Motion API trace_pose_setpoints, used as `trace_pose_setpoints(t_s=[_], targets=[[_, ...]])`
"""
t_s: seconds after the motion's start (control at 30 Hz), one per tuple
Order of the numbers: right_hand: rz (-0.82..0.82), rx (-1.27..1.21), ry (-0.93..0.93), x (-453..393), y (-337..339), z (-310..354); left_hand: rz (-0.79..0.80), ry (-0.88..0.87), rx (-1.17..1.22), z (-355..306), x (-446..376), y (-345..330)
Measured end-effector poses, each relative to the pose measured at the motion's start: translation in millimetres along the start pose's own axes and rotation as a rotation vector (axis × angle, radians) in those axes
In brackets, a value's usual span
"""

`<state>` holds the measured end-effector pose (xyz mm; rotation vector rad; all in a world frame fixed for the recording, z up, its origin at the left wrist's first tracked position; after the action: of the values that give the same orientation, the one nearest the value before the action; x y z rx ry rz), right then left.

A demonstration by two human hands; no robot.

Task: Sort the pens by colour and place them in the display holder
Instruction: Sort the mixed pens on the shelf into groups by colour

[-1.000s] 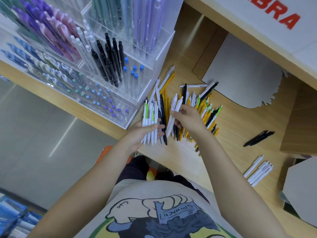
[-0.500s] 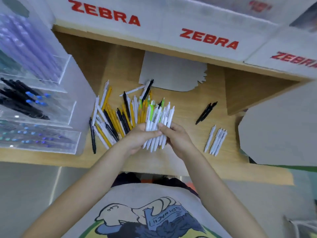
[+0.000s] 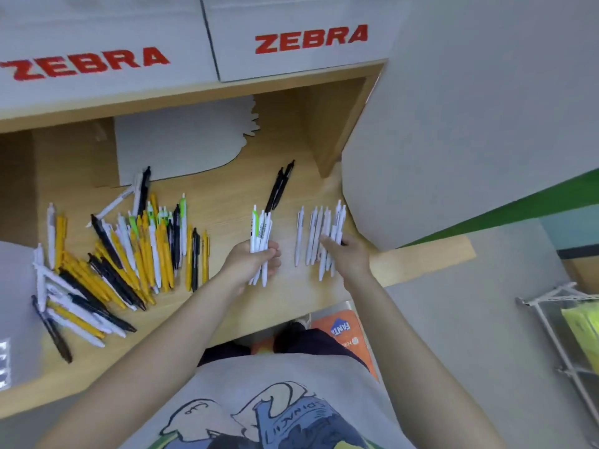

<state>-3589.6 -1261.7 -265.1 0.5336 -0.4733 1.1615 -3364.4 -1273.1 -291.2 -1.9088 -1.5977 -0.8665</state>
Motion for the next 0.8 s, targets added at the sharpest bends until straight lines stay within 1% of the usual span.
trace_pose_setpoints(t_s=[0.1, 0.23, 0.33, 0.53, 0.63, 0.7, 0.8], targets=[[-0.093, 0.073, -0.006, -27, 13, -5, -0.06, 0.019, -0.043, -3, -16, -9], [-0.069, 0.258, 0.071, -48, 1, -4, -0.098, 0.023, -0.056, -4, -37, -17], [-0.05, 0.343, 0.143, -51, -2, -3, -0.099, 0.038, -0.053, -4, -47, -25], [-0.128, 0.495, 0.18, -53, 8, -3, -0.105, 0.009, -0.076, -12, -57, -36], [-0.082, 0.581, 0.204, -57, -8, -8, -0.076, 0.013, -0.066, -13, -60, -44], [-0.035, 0.6, 0.199, -57, -16, -12, -0.068, 0.013, -0.071, -13, -59, -47], [0.068, 0.596, 0.253, -54, -25, -12, -0.051, 0.044, -0.053, -7, -55, -51]])
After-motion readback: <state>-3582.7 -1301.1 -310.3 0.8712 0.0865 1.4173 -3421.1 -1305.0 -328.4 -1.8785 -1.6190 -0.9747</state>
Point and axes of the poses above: each hand's wrist, its own x-axis away from the middle knuckle, its own y-axis out of the back of the hand, z = x × y, the point moved 10 cm from there along -x, towards the middle knuckle, and after that the axes turned 7 degrees about -x, right-handed, at the moved point
